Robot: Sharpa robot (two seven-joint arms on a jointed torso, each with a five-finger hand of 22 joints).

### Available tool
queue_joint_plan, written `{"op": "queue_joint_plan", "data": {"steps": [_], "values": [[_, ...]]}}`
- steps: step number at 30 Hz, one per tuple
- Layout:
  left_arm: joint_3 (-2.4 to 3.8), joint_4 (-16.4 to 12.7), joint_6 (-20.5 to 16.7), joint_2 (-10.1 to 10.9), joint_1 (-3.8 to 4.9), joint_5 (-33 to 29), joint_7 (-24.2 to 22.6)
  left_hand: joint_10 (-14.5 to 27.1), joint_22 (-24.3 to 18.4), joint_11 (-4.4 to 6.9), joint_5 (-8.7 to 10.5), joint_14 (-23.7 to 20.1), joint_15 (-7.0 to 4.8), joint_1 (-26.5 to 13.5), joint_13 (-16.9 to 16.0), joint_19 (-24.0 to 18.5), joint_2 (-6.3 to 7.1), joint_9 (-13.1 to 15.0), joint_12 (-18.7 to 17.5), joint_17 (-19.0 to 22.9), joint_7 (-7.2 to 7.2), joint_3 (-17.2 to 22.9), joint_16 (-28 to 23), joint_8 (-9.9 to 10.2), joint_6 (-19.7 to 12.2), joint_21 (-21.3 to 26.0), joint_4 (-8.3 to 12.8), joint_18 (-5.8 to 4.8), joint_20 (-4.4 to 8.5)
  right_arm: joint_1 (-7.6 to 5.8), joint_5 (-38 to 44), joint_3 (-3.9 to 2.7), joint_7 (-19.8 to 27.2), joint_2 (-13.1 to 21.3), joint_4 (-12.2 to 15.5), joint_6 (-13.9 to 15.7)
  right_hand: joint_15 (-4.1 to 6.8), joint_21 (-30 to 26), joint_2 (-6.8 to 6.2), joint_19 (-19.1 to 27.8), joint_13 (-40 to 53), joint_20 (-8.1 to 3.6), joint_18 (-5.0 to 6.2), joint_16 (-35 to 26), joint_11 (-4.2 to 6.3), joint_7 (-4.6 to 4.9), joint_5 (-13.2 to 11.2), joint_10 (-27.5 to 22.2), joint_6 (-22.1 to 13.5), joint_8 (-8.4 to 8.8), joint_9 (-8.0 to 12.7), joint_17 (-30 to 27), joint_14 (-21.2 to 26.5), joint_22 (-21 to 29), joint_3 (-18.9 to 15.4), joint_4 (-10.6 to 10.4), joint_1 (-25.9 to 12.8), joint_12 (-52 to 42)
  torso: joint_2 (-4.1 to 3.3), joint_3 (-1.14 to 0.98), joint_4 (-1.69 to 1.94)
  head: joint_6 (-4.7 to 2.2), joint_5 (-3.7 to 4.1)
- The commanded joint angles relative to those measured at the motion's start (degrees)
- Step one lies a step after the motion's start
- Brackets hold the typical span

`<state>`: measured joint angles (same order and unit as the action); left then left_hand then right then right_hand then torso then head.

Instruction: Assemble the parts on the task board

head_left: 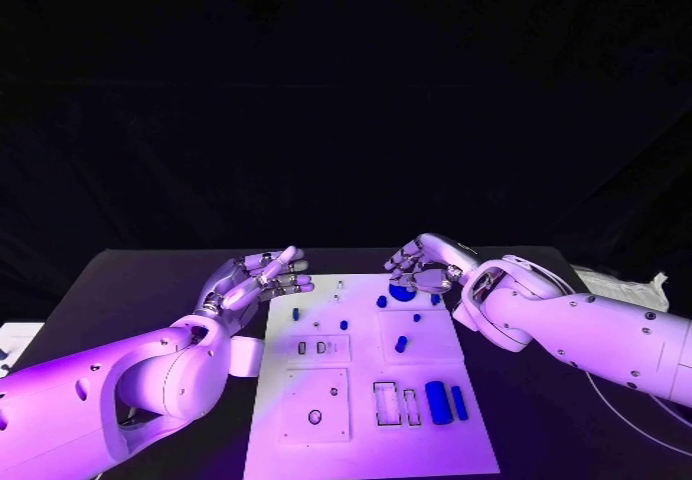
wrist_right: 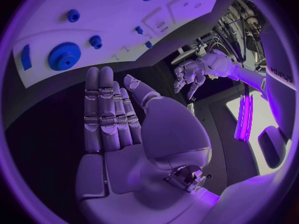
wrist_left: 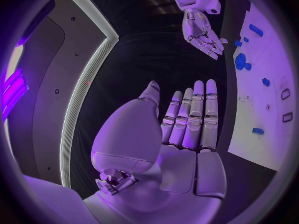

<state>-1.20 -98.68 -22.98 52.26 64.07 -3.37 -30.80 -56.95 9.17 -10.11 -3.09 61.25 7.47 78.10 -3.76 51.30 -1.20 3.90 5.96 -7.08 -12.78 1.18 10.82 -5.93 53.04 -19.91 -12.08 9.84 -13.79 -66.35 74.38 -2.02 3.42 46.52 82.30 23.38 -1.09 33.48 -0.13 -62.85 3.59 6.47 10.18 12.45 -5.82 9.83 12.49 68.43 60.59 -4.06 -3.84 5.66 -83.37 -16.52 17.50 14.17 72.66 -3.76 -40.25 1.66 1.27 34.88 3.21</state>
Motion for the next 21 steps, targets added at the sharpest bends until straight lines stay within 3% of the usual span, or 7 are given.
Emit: {"op": "queue_joint_plan", "data": {"steps": [1, 7, 17, 21], "values": [[0.17, -1.1, 2.4, 0.3, 0.09, -1.0, -0.7, -0.2, -0.1, -0.04, -0.11, 0.2, 0.01, 0.2, 0.1, 0.5, -0.17, -0.1, -0.3, -0.1, -0.13, -0.1, -0.4, 0.1, 0.3, 0.0, 0.3, 0.65, 0.08, -0.41, 15.0, -0.06, -7.2, -0.3, 0.2, -6.2, 0.88, 3.5, -0.84, -0.4, 0.1, -1.00, 0.20, 7.8, 0.72, -0.51, -0.6, 0.7, 0.4, 0.31, 0.0, 4.3, -3.3, -2.2, -0.1, -1.2, -0.3, 0.2, -1.78, 0.11, 0.33, -0.49, 0.19], [0.32, -2.2, 2.6, 0.7, 0.10, -1.2, -0.5, -0.2, -0.1, -0.08, -0.11, 0.2, 0.05, 0.2, 0.1, 0.5, -0.21, -0.1, -0.4, -0.1, -0.19, -0.2, -0.5, 0.2, 0.3, 0.1, 0.3, 0.63, 0.07, -0.84, 20.5, -0.11, -9.3, -0.7, 0.9, -9.3, 0.93, 8.9, -2.23, 0.3, 0.1, -1.25, 0.21, 18.1, 0.97, -0.84, -1.4, 0.9, 0.3, 0.38, 0.0, 11.0, -2.9, -5.7, 0.8, -3.1, -0.7, 0.2, -2.98, 0.11, 0.40, -1.03, 0.19], [0.38, -2.7, 2.8, 0.8, 0.10, -1.3, -0.1, -0.2, -0.2, -0.14, -0.10, 0.1, 0.10, 0.1, 0.1, 0.4, -0.26, -0.1, -0.6, -0.1, -0.26, -0.4, -0.7, 0.3, 0.2, 0.2, 0.4, 0.61, 0.05, -1.38, 23.7, -0.12, -10.8, -1.2, 1.3, -12.0, 0.79, 14.5, -3.86, 1.2, 0.1, -0.97, 0.29, 26.7, 0.74, -1.14, -1.8, -0.8, 0.0, 0.40, 0.0, 17.3, -2.7, -9.4, 2.5, -5.8, -0.5, 0.2, -4.09, 0.18, 0.52, -1.24, 0.37], [0.39, -2.9, 2.8, 1.0, 0.10, -1.3, 0.0, -0.2, -0.2, -0.14, -0.10, 0.1, 0.10, 0.1, 0.1, 0.4, -0.26, -0.1, -0.6, -0.1, -0.26, -0.4, -0.7, 0.3, 0.2, 0.2, 0.4, 0.61, 0.05, -1.48, 24.3, -0.12, -11.1, -1.6, 1.2, -12.8, 0.70, 18.8, -4.45, 0.1, 0.0, -0.85, -0.18, 34.8, 0.65, -1.19, -2.0, -1.4, -0.2, 0.39, 0.0, 25.9, -2.8, -13.9, 3.1, -7.0, -0.3, 0.2, -4.37, 0.21, 0.67, -1.38, 0.35]]}}
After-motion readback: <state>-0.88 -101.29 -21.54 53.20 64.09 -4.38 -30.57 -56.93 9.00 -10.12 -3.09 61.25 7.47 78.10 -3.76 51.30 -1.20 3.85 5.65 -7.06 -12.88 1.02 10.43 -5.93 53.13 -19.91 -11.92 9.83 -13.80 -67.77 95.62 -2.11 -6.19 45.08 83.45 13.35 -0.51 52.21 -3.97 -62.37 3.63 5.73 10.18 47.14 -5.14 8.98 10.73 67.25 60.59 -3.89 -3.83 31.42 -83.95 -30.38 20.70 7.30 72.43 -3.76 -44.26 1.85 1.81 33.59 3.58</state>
